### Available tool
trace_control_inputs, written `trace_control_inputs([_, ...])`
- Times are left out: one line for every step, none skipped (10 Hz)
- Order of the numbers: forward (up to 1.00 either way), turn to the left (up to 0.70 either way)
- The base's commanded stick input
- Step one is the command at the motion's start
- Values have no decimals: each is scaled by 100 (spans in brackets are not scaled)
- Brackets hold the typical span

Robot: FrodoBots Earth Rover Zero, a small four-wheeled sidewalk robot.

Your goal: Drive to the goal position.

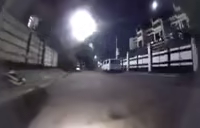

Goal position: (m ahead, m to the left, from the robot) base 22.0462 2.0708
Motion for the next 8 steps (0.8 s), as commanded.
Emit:
trace_control_inputs([85, 3])
trace_control_inputs([85, 3])
trace_control_inputs([85, 3])
trace_control_inputs([85, 3])
trace_control_inputs([85, 3])
trace_control_inputs([85, 3])
trace_control_inputs([85, 3])
trace_control_inputs([85, 3])
